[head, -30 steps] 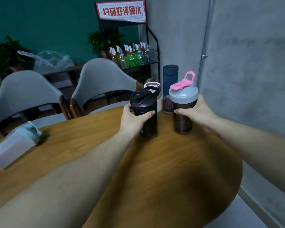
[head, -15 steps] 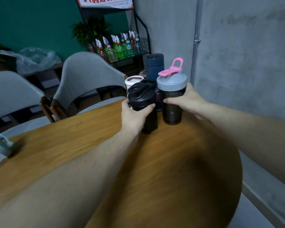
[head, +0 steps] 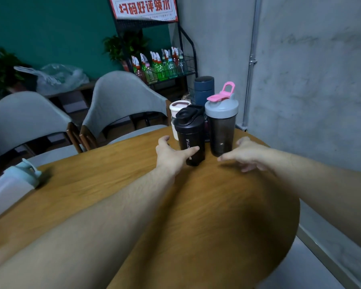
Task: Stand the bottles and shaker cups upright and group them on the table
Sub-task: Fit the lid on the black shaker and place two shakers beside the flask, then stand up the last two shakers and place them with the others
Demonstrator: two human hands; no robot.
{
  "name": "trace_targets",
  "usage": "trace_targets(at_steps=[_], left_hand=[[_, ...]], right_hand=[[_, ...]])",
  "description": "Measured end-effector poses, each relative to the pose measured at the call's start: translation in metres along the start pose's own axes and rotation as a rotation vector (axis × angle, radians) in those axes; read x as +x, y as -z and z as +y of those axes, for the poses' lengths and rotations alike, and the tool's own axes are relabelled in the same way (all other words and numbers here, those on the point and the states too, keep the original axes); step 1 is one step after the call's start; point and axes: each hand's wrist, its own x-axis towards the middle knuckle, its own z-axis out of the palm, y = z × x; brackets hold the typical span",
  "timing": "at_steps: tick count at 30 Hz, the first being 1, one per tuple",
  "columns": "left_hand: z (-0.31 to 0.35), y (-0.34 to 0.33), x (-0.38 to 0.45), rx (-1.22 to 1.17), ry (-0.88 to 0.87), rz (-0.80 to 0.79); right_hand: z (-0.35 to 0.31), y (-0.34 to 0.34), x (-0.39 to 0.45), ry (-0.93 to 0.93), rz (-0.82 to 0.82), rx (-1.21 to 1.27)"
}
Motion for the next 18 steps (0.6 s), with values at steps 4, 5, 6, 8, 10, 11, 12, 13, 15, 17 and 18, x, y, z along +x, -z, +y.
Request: trace_targets(at_steps=[4,5,6,8,10,11,12,13,15,17,18], left_hand=[[-0.008,0.052,-0.028,0.071,0.033,0.012],[-0.01,0.068,-0.034,0.077,0.048,0.014],[-0.012,0.085,-0.039,0.089,0.066,0.01],[-0.017,0.122,-0.051,0.115,0.096,-0.003],[-0.026,0.159,-0.064,0.134,0.119,0.007],[-0.031,0.178,-0.07,0.147,0.132,0.021],[-0.036,0.195,-0.076,0.158,0.14,0.038],[-0.041,0.218,-0.084,0.173,0.15,0.058],[-0.05,0.252,-0.093,0.219,0.165,0.08],[-0.059,0.292,-0.102,0.261,0.155,0.107],[-0.063,0.308,-0.105,0.294,0.141,0.123]], right_hand=[[-0.017,-0.026,-0.042,0.04,-0.131,-0.059],[-0.025,-0.035,-0.053,0.066,-0.15,-0.069],[-0.033,-0.045,-0.061,0.093,-0.164,-0.078],[-0.053,-0.068,-0.081,0.143,-0.19,-0.089],[-0.075,-0.094,-0.101,0.191,-0.225,-0.099],[-0.087,-0.107,-0.111,0.214,-0.243,-0.104],[-0.098,-0.12,-0.12,0.233,-0.259,-0.115],[-0.111,-0.136,-0.129,0.256,-0.277,-0.128],[-0.13,-0.162,-0.141,0.276,-0.307,-0.139],[-0.151,-0.191,-0.153,0.293,-0.34,-0.164],[-0.159,-0.203,-0.157,0.299,-0.352,-0.17]])
